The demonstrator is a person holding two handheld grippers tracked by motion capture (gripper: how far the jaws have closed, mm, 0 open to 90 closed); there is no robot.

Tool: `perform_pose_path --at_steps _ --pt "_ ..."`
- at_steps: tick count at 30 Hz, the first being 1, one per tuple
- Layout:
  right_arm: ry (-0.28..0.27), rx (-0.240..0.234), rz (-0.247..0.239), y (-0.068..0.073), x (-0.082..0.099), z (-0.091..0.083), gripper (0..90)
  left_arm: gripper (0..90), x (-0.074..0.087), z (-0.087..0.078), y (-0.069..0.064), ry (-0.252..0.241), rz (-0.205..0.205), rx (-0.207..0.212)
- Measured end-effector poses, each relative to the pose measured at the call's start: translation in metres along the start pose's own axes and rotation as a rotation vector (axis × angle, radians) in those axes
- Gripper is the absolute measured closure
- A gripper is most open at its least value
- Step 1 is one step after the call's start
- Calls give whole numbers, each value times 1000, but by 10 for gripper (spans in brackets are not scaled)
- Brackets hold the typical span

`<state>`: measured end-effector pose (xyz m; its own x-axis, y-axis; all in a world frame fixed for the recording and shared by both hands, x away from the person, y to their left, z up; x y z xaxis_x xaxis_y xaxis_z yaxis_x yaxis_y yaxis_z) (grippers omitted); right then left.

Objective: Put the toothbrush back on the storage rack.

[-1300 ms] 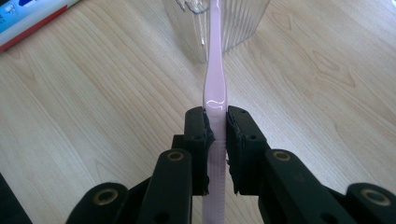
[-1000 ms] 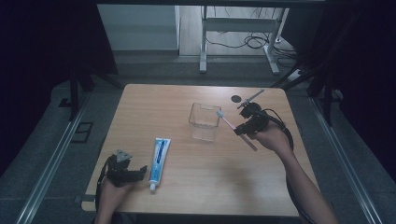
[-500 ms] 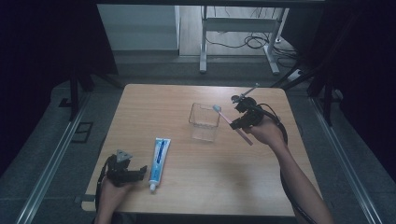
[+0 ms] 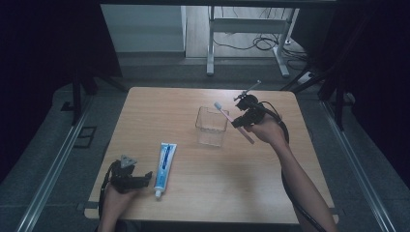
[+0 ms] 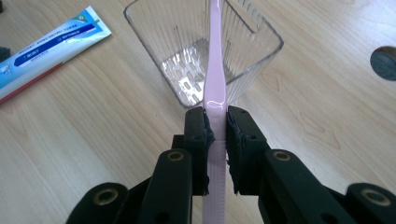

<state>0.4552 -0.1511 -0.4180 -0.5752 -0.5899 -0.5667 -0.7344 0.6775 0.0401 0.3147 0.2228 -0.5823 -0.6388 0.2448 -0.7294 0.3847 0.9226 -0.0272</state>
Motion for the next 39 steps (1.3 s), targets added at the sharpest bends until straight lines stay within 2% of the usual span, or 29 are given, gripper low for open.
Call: perform_pose_path --at_steps 13,39 --pt "-44 -7 11 0 -24 19 783 88 0 0 0 -1 -1 0" --pt "-120 6 22 4 -67 43 783 87 0 0 0 -3 0 1"
Point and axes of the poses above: each handheld gripper's, and its own axes: z roughly forward along the jaws, x roughly out of its underside, y roughly to its left, the point moved 5 cm from there along z, roughly forward along the jaws, and after that the axes turned 4 degrees about -y, right-handed, at the moved point
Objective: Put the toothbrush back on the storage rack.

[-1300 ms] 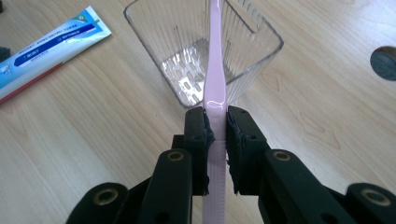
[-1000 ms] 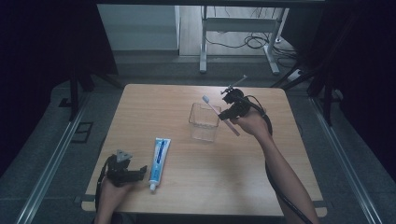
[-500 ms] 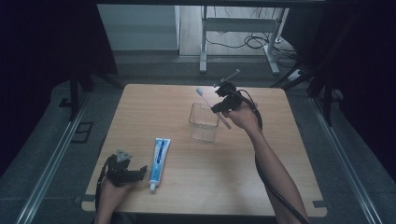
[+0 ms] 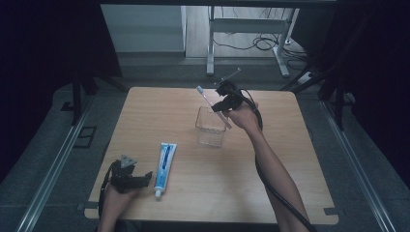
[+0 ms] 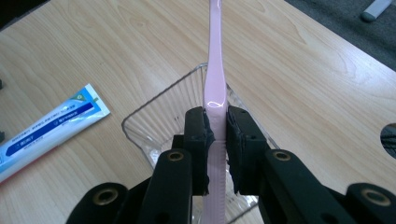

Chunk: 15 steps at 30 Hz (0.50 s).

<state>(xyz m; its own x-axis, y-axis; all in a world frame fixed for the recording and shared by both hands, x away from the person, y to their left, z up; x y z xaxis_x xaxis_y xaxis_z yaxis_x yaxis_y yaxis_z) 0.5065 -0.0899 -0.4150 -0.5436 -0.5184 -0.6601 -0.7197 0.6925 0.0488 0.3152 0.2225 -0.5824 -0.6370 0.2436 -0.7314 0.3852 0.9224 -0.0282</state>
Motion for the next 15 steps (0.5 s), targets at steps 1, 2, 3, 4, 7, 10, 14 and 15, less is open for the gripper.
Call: perform_pose_path --at_steps 1,2,3,4,7,10,14,15 --pt "-2 0 -1 0 -1 1 783 87 0 0 0 0 0 0" --pt "-8 -1 1 0 -2 2 783 87 0 0 0 0 1 0" --pt "-10 -4 1 1 -3 3 783 87 0 0 0 0 1 1" --pt "-11 -5 1 1 -3 4 783 87 0 0 0 1 3 2" --pt "-25 -6 7 2 -6 7 783 87 0 0 0 1 2 2" --pt "-37 -7 6 3 -9 11 783 87 0 0 0 3 4 1" --pt "-47 -5 6 6 -11 17 783 87 0 0 0 3 4 1" --pt "-44 -2 -3 7 -11 19 783 87 0 0 0 3 4 2"
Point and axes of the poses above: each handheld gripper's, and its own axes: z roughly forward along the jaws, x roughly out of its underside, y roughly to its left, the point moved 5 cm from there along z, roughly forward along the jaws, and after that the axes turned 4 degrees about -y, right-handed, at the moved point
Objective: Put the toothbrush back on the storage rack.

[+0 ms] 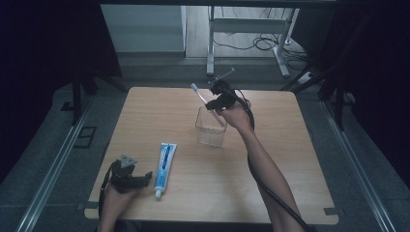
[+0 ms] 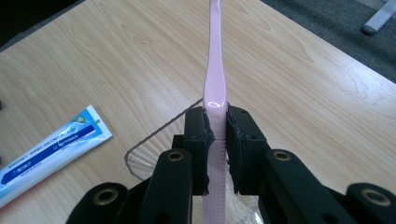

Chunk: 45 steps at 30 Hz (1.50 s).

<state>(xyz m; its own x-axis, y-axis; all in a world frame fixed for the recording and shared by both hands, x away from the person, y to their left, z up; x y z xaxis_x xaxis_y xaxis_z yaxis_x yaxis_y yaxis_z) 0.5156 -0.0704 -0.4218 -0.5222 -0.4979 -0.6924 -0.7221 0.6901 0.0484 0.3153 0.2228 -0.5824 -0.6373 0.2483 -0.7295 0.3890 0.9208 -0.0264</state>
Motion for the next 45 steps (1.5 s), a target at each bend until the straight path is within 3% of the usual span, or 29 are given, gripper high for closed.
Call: perform_pose_path --at_steps 21,45 --pt "21 -11 -19 7 23 27 782 87 0 0 0 1 1 0" --pt "129 -28 -15 4 50 46 797 87 0 0 0 0 1 0"
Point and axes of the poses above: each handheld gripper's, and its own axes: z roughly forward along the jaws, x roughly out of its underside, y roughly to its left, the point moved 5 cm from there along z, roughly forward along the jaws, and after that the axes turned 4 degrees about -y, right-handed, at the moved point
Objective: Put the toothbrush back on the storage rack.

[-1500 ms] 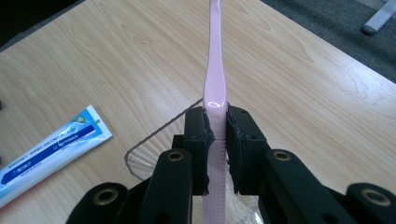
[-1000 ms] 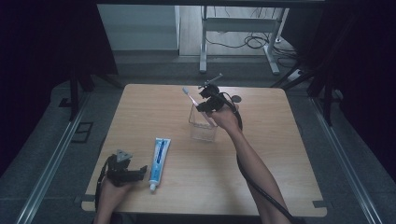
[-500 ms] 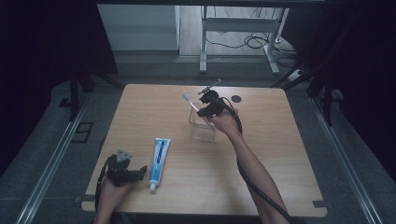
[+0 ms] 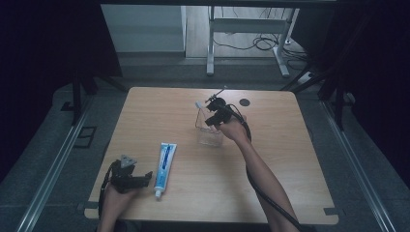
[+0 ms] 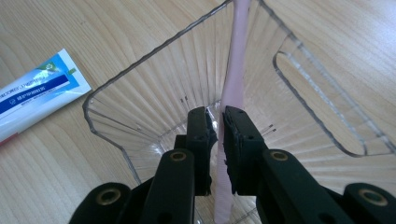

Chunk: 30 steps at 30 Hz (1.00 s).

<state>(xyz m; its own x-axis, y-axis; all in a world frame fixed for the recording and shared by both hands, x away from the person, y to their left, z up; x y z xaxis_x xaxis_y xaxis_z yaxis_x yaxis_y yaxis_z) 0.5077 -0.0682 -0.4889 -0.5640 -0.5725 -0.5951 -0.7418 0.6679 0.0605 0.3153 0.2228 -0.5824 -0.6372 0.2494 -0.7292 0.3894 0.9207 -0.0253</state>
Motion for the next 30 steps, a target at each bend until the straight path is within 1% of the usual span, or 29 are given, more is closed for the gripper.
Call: perform_pose_path --at_steps 6,13,23,26,30 --pt "-7 4 -6 -1 0 -1 786 87 0 0 0 0 1 0" --pt "-35 10 -14 -2 -2 -12 749 87 0 0 0 0 0 0" --pt "-82 15 -42 4 -5 -33 577 87 0 0 0 0 0 1" --pt "-96 2 -46 5 -4 -38 528 87 0 0 0 0 0 0" --pt "-105 -10 -46 7 -1 -42 486 87 0 0 0 0 -1 1"
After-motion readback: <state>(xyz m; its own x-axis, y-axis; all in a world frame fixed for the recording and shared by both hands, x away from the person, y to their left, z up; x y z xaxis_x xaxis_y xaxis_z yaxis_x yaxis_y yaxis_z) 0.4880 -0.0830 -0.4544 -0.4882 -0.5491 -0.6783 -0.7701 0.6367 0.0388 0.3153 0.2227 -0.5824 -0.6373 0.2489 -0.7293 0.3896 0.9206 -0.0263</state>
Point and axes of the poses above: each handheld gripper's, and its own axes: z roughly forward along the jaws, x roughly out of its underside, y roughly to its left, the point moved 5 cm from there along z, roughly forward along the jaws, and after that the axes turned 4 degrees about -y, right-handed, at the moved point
